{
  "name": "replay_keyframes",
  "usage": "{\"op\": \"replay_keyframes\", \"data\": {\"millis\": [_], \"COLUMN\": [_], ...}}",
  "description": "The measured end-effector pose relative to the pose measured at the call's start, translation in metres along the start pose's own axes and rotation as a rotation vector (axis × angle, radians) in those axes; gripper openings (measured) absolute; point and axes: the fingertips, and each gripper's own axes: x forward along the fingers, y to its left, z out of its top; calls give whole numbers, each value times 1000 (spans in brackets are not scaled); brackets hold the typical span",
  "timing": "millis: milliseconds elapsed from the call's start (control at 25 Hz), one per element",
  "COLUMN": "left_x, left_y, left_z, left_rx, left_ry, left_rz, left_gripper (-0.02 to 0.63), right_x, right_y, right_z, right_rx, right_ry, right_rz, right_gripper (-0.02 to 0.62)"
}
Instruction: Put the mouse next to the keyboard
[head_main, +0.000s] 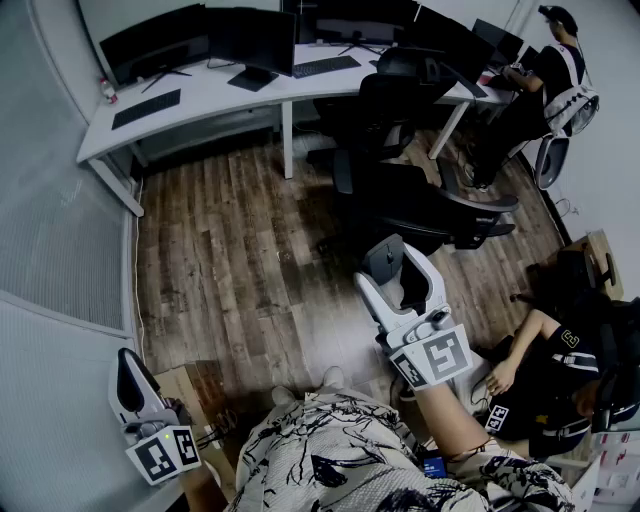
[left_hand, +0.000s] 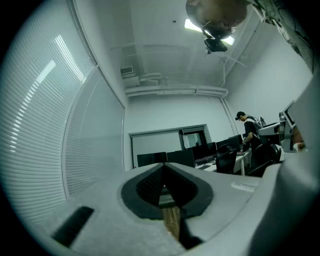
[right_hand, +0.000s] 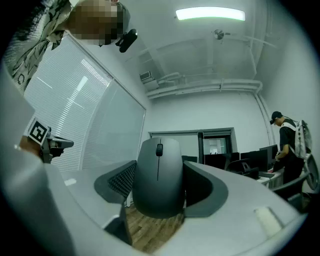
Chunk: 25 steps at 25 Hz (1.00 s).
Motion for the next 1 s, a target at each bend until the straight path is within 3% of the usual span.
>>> {"op": "replay_keyframes", "data": {"millis": [680, 1000], "left_x": [5, 9], "left_y": [24, 51], "left_z": [-14, -23], "left_rx": [-17, -26], "left_ry": [11, 19], "left_rz": [-13, -54], "left_gripper": [-8, -8], "right_x": [17, 22], "right_y": [21, 46], "right_z": [-3, -7], "right_rx": [4, 31], "right_ry": [7, 7], "right_rz": [-31, -55], "right_gripper": [302, 302]}}
